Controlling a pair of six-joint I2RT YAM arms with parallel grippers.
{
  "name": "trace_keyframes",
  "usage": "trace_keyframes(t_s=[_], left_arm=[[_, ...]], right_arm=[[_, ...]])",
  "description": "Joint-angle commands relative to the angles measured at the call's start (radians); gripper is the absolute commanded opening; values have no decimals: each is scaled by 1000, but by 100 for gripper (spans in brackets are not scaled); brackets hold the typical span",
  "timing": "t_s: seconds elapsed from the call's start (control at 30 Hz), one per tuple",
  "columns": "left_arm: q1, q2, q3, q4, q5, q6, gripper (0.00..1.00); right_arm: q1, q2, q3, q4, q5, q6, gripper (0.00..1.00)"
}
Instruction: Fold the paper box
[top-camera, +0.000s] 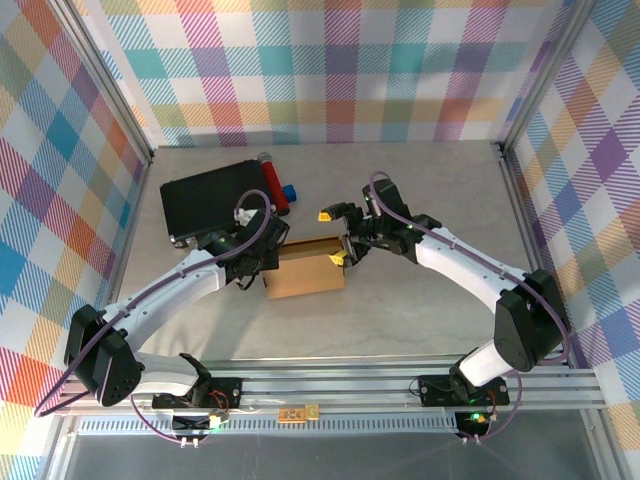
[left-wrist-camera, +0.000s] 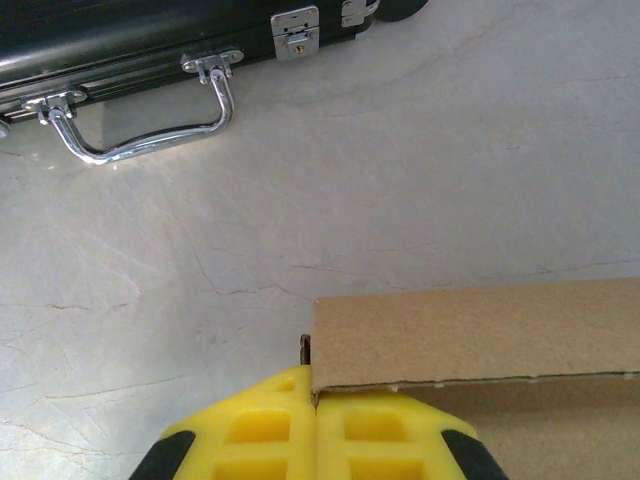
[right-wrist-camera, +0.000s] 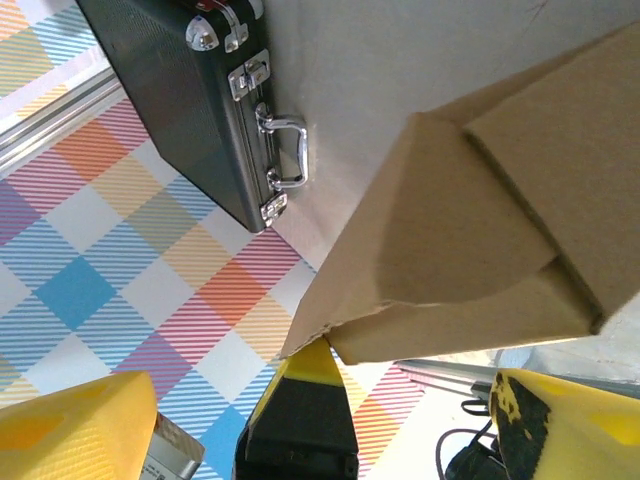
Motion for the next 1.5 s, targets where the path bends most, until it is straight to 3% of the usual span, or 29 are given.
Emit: trace_keyframes(t_s=[0.0, 0.17, 0.63, 1.0, 1.17, 1.33, 1.47], left_arm=[[-15, -27, -14, 3, -53, -26, 0], [-27, -37, -25, 10, -66, -30, 0], [-74, -120, -69, 23, -65, -63, 1], [-74, -207, -82, 23, 25, -129, 39], [-75, -266, -60, -58, 55, -307, 53], [-51, -300, -7, -193, 90, -686, 67], [17, -349, -72, -64, 185, -866, 69]], right_arm=[[7, 0, -68, 34, -24, 59, 85], [7, -3, -116, 60, -15, 64, 82], [1, 40, -148, 98, -19, 6, 58], [1, 45, -161, 86, -21, -40, 45], [1, 45, -175, 89, -24, -48, 43], [1, 38, -191, 77, -28, -54, 42], [1, 37, -193, 75, -32, -60, 41]])
